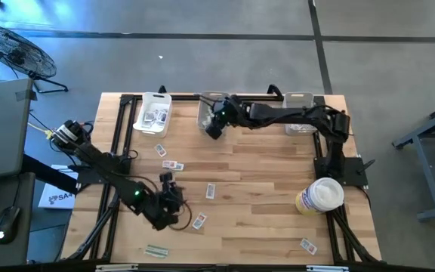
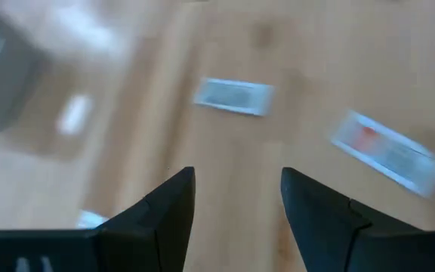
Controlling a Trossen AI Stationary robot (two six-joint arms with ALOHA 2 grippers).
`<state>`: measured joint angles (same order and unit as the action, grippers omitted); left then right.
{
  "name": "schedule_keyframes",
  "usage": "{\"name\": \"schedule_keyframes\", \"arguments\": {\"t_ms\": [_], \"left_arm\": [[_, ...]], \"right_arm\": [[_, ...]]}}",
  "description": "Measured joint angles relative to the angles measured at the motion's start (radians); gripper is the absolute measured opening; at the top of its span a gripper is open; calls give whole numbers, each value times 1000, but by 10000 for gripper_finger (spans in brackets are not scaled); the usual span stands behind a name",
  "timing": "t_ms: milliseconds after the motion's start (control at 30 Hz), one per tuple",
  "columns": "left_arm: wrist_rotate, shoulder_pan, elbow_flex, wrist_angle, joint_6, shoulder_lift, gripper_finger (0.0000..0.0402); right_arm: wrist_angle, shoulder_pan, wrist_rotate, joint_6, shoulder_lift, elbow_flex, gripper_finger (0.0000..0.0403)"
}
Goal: Pick & Place First Aid Supplies
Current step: Put the green pad into the left gray bin
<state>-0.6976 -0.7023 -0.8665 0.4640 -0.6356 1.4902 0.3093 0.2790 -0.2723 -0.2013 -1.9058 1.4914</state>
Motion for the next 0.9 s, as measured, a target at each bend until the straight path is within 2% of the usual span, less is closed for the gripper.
{"name": "schedule_keyframes", "arguments": {"t_ms": [233,367,433,533,667,900], "left_arm": [[303,-102,-51,39,-27,0,192],[521,-136,-65,19,-50,0,192],[591,-154,-65,18,-34,0,192],[611,-187,-45,-4,-22,0,192],[611,-229,-13,-75,-88,1,192],[465,-321,3,-237,-154,56,192]], "right_arm": [[94,-148,3,1,15,0,126],[129,-238,-49,1,15,0,126],[137,-278,-64,8,19,0,126],[135,-332,-94,29,23,0,126],[137,-379,-162,61,23,0,126],[139,-401,-278,126,23,0,126]]}}
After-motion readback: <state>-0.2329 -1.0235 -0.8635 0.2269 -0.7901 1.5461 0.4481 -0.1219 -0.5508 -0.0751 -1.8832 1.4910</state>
